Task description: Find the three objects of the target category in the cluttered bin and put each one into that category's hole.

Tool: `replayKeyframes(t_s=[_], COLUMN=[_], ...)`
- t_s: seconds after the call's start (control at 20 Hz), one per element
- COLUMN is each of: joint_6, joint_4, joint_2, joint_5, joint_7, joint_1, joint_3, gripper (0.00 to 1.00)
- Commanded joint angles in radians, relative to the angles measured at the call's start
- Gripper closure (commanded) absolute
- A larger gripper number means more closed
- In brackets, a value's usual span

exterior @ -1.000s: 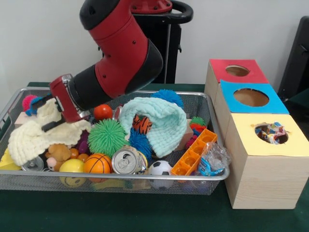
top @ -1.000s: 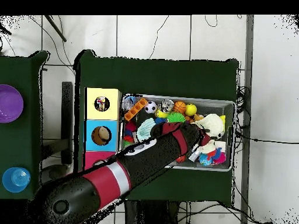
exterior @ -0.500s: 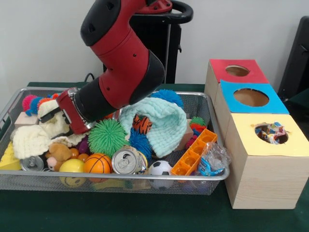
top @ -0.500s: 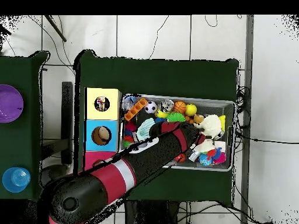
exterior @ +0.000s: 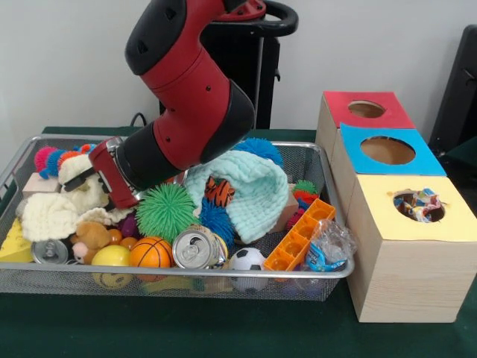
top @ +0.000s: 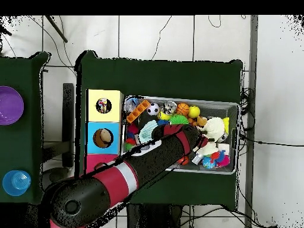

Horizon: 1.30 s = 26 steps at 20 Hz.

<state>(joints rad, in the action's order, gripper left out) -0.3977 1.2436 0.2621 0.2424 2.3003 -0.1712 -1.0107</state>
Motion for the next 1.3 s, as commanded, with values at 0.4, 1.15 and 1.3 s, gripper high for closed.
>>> replayKeyframes(t_s=[0.4,1.15,1.3], joint_6=[0.087,-0.011,-0.031], joint_4=[-0.129,0.045,0.062], joint_2=[0.042,-0.159,-0.207], joint_5=[-0.006,-0.078,-0.099], joint_7=[0.077,0.09,0.085], joint_1=[0.024,-0.111,-0.137], joint_3=[0.164,0.007,-0.036], gripper=[1.0,1.0,1.0])
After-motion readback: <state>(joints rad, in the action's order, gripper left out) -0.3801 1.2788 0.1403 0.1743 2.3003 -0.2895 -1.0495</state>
